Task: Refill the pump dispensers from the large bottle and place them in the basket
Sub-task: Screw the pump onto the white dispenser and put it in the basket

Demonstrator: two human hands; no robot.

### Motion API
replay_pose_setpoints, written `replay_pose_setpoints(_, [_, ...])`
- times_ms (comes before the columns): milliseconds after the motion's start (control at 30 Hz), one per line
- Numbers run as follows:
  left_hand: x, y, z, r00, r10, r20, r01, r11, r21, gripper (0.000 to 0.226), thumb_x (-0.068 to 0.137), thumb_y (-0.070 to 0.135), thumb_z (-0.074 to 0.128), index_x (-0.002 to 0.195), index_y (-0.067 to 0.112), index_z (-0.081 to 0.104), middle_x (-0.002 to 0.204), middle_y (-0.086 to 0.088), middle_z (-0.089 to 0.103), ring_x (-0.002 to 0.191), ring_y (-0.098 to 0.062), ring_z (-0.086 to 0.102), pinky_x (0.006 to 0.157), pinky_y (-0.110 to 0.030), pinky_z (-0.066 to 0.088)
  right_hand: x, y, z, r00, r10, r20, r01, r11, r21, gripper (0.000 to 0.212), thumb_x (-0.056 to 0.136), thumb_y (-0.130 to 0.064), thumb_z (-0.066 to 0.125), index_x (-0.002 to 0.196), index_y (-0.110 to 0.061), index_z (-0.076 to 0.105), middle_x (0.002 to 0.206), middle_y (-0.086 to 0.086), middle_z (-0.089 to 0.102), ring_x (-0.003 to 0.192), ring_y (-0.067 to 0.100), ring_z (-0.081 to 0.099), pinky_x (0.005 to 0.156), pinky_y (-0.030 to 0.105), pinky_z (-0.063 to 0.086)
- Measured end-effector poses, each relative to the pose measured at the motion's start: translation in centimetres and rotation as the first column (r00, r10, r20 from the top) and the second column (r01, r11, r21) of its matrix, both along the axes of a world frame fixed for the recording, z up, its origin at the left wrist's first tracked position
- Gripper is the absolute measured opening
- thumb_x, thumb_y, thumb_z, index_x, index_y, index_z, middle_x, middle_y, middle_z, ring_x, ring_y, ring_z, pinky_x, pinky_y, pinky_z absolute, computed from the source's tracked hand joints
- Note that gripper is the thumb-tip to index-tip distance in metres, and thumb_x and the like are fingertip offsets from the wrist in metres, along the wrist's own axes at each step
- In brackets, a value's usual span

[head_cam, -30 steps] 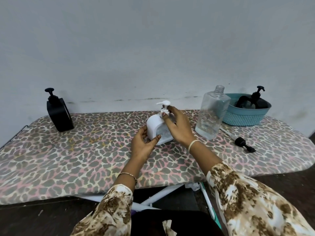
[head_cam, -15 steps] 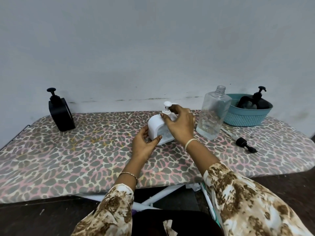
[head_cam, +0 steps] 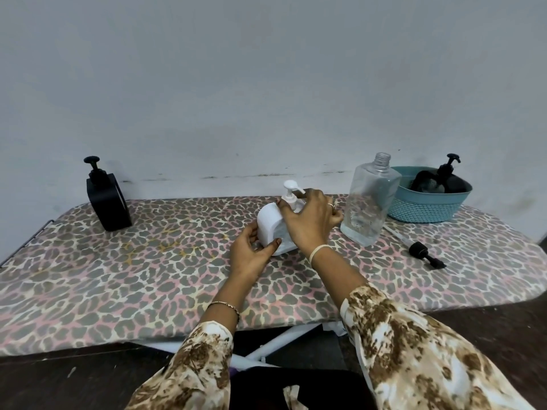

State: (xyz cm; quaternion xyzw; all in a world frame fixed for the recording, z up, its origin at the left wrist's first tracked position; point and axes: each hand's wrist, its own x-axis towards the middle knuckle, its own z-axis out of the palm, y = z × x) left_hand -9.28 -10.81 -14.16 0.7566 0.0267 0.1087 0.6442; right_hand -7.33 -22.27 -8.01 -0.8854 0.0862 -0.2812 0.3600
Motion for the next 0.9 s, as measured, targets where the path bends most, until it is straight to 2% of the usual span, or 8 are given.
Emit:
replay_pose_setpoints(100, [0.0, 0.0, 0.0, 1.0, -0.002, 0.003, 0.002, 1.0, 0.006, 0.067, 0.075, 0.01, 0.081, 0.134, 0.006, 0.049, 0.126, -0.009, 0.06, 0.105, -0.014, 0.056, 0.068, -0.001, 0.045, 0.3, -0.1, 0.2, 1.0, -0.014, -0.008, 0.014, 0.998, 0.065, 0.049, 0.074, -0.059, 0.069, 0.104, -0.022, 0.058, 0.114, -0.004, 0.057, 0.116, 0.018, 0.046, 0.1, 0.044, 0.023])
replay_pose_setpoints(267, [0.2, 0.1, -0.2, 1.0, 0.005, 0.005, -0.005, 1.0, 0.013, 0.067, 0.076, 0.013, 0.08, 0.135, 0.007, 0.05, 0.126, -0.008, 0.061, 0.11, -0.015, 0.057, 0.076, -0.007, 0.043, 0.4, -0.7, -1.6, 0.959, 0.282, 0.033, -0.283, 0.957, 0.067, 0.044, 0.093, -0.05, 0.05, 0.13, -0.026, 0.049, 0.137, 0.0, 0.042, 0.133, 0.021, 0.028, 0.109, 0.056, 0.021])
replay_pose_setpoints(367, [0.1, 0.0, 0.0, 1.0, 0.004, 0.003, -0.004, 1.0, 0.012, 0.068, 0.075, 0.013, 0.081, 0.135, 0.007, 0.049, 0.125, -0.008, 0.061, 0.107, -0.014, 0.057, 0.07, -0.004, 0.044, 0.6, -1.0, -1.5, 0.985, 0.157, 0.07, -0.159, 0.987, 0.026, 0.036, 0.087, -0.049, 0.058, 0.112, -0.023, 0.059, 0.123, -0.001, 0.053, 0.124, 0.02, 0.038, 0.104, 0.053, 0.027])
replay_pose_setpoints(467, [-0.1, -0.1, 0.1, 1.0, 0.001, 0.012, -0.001, 1.0, 0.002, 0.067, 0.075, 0.01, 0.08, 0.134, 0.006, 0.049, 0.121, -0.006, 0.059, 0.103, -0.014, 0.055, 0.065, 0.0, 0.044, 0.5, -0.5, -0.2, 1.0, -0.006, 0.006, 0.006, 0.999, 0.036, 0.04, 0.075, -0.056, 0.067, 0.097, -0.023, 0.06, 0.109, -0.005, 0.059, 0.114, 0.017, 0.045, 0.095, 0.042, 0.023])
replay_pose_setpoints(533, [-0.2, -0.1, 0.1, 1.0, 0.003, 0.022, -0.003, 1.0, -0.001, 0.066, 0.075, 0.01, 0.08, 0.134, 0.005, 0.049, 0.12, -0.005, 0.059, 0.104, -0.014, 0.056, 0.066, 0.0, 0.044, 0.5, -0.3, 0.0, 1.0, 0.008, -0.02, -0.007, 0.999, 0.052, 0.044, 0.074, -0.058, 0.067, 0.1, -0.024, 0.058, 0.114, -0.005, 0.056, 0.117, 0.018, 0.044, 0.097, 0.044, 0.022])
replay_pose_setpoints(667, [0.0, 0.0, -0.2, 1.0, 0.011, 0.025, -0.012, 1.0, 0.011, 0.066, 0.075, 0.013, 0.081, 0.133, 0.006, 0.05, 0.123, -0.009, 0.061, 0.108, -0.016, 0.059, 0.071, -0.003, 0.047, 0.3, -0.6, -0.9, 0.981, 0.193, 0.009, -0.193, 0.978, 0.083, 0.04, 0.089, -0.051, 0.056, 0.121, -0.027, 0.057, 0.136, -0.004, 0.044, 0.133, 0.018, 0.03, 0.108, 0.051, 0.019])
replay_pose_setpoints(800, [0.1, 0.0, -0.2, 1.0, 0.016, 0.023, -0.016, 1.0, 0.006, 0.066, 0.075, 0.011, 0.081, 0.133, 0.006, 0.05, 0.123, -0.009, 0.061, 0.109, -0.017, 0.058, 0.07, -0.002, 0.047, 0.3, -0.7, -0.7, 0.999, 0.035, 0.017, -0.034, 0.999, -0.037, 0.035, 0.084, -0.054, 0.059, 0.102, -0.025, 0.064, 0.116, -0.006, 0.058, 0.121, 0.019, 0.04, 0.099, 0.047, 0.023])
replay_pose_setpoints(900, [0.1, -0.1, -0.1, 0.999, 0.027, 0.024, -0.027, 0.999, 0.019, 0.066, 0.075, 0.012, 0.081, 0.133, 0.006, 0.051, 0.123, -0.007, 0.061, 0.108, -0.015, 0.058, 0.071, -0.005, 0.047, 0.5, -0.1, -0.1, 0.998, -0.065, -0.003, 0.065, 0.998, 0.009, 0.043, 0.075, -0.062, 0.064, 0.091, -0.022, 0.062, 0.105, -0.006, 0.062, 0.114, 0.018, 0.046, 0.097, 0.046, 0.024])
